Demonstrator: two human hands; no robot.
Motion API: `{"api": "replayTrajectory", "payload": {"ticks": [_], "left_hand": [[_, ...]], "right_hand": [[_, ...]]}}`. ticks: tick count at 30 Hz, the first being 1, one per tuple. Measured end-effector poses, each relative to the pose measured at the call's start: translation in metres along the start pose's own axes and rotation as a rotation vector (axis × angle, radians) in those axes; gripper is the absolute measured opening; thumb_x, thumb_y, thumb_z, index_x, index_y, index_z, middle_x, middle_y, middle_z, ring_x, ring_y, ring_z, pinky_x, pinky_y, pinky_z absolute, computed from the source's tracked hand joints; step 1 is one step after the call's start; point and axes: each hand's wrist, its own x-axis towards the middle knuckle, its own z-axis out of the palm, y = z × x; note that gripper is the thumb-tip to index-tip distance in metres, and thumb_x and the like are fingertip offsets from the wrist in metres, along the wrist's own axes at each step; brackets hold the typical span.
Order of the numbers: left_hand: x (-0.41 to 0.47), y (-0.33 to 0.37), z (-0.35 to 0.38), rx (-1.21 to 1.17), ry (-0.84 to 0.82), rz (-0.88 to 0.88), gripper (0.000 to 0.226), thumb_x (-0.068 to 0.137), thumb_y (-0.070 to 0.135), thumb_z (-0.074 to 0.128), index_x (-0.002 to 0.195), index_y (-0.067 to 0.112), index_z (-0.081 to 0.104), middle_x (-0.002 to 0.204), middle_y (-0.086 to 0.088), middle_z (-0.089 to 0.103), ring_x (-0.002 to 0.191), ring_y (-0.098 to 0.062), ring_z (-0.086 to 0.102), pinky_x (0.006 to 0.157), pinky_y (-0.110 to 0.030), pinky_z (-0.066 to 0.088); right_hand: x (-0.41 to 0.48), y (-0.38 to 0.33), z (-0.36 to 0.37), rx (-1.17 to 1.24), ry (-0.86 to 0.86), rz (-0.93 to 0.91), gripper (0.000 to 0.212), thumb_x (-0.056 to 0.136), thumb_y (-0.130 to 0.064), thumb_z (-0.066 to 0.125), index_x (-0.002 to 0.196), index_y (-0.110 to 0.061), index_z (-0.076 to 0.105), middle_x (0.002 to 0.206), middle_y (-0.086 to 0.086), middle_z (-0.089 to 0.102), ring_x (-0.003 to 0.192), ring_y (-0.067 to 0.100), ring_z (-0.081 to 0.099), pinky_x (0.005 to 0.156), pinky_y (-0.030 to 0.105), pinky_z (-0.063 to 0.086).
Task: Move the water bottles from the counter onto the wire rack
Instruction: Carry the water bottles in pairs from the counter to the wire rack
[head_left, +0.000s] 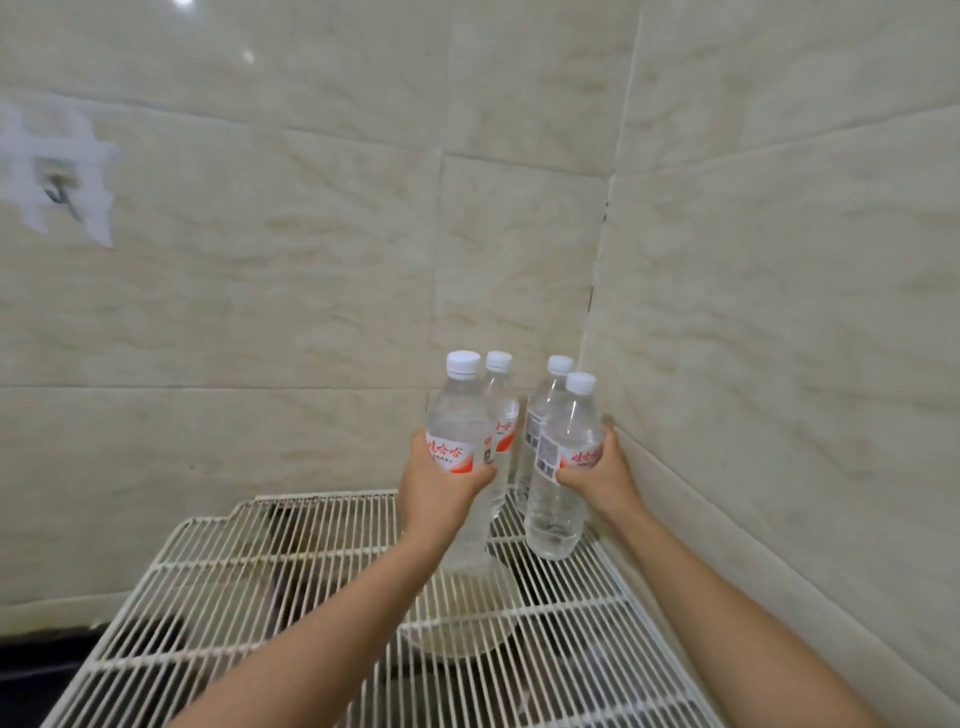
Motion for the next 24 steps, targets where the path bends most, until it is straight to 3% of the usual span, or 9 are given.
{"api": "replayTrajectory", "payload": {"ticks": [3, 6, 10, 14, 19, 22, 24], "left_hand": [[0.004, -0.001, 0.033, 0.034, 0.024, 0.007, 0.046, 0.058, 0.036, 0.079, 0.087, 0.036, 0.043, 0.088, 0.005, 0.062, 0.077, -0.016, 0.062, 0.070, -0.038, 0.055], [0.006, -0.005, 0.060, 0.084, 0.041, 0.012, 0.065, 0.057, 0.049, 0.078, 0.110, 0.025, 0.046, 0.101, -0.002, 0.062, 0.089, -0.024, 0.062, 0.078, -0.045, 0.054], [0.006, -0.015, 0.082, 0.165, 0.135, 0.000, 0.080, 0.058, 0.054, 0.075, 0.123, 0.020, 0.043, 0.114, -0.005, 0.058, 0.102, -0.026, 0.058, 0.084, -0.046, 0.052], [0.006, -0.020, 0.090, 0.191, 0.141, -0.033, 0.084, 0.058, 0.053, 0.075, 0.125, 0.018, 0.040, 0.120, -0.008, 0.056, 0.106, -0.028, 0.056, 0.088, -0.049, 0.050], [0.007, -0.023, 0.088, 0.196, 0.083, -0.043, 0.091, 0.059, 0.048, 0.077, 0.132, 0.016, 0.032, 0.128, -0.009, 0.051, 0.116, -0.030, 0.051, 0.094, -0.052, 0.046], [0.000, -0.032, 0.082, 0.107, -0.027, 0.015, 0.091, 0.057, 0.038, 0.081, 0.132, 0.028, 0.030, 0.127, -0.002, 0.052, 0.116, -0.024, 0.053, 0.095, -0.051, 0.047], [-0.003, -0.037, 0.076, 0.048, -0.124, 0.062, 0.083, 0.059, 0.027, 0.082, 0.118, 0.053, 0.031, 0.115, 0.012, 0.056, 0.107, -0.011, 0.057, 0.084, -0.036, 0.052]], "right_hand": [[-0.004, 0.004, -0.002, -0.027, 0.065, -0.034, 0.075, 0.033, -0.035, 0.076, 0.098, -0.054, 0.044, 0.093, -0.022, 0.063, 0.086, 0.000, 0.064, 0.075, 0.028, 0.055], [-0.003, 0.008, -0.006, 0.009, 0.074, -0.067, 0.073, 0.042, -0.022, 0.081, 0.102, -0.046, 0.049, 0.101, -0.019, 0.065, 0.088, -0.005, 0.063, 0.070, 0.013, 0.050], [0.000, 0.010, -0.010, 0.036, 0.036, -0.067, 0.072, 0.054, -0.002, 0.083, 0.105, -0.037, 0.046, 0.105, -0.015, 0.062, 0.095, -0.003, 0.060, 0.074, 0.015, 0.049], [-0.005, 0.006, -0.008, 0.030, -0.026, -0.071, 0.085, 0.057, -0.004, 0.081, 0.128, -0.027, 0.040, 0.114, -0.015, 0.060, 0.102, -0.002, 0.058, 0.085, 0.023, 0.049], [-0.013, 0.001, -0.009, 0.016, -0.050, -0.073, 0.095, 0.054, -0.011, 0.084, 0.132, -0.033, 0.034, 0.126, -0.004, 0.058, 0.116, 0.015, 0.057, 0.097, 0.045, 0.049], [-0.017, 0.002, -0.004, -0.007, -0.043, -0.056, 0.093, 0.051, -0.011, 0.088, 0.128, -0.032, 0.039, 0.118, -0.001, 0.064, 0.108, 0.016, 0.062, 0.092, 0.047, 0.052], [-0.022, 0.000, -0.002, -0.052, -0.024, -0.027, 0.093, 0.050, -0.016, 0.089, 0.126, -0.036, 0.039, 0.116, -0.004, 0.064, 0.105, 0.013, 0.063, 0.090, 0.045, 0.053]]}}
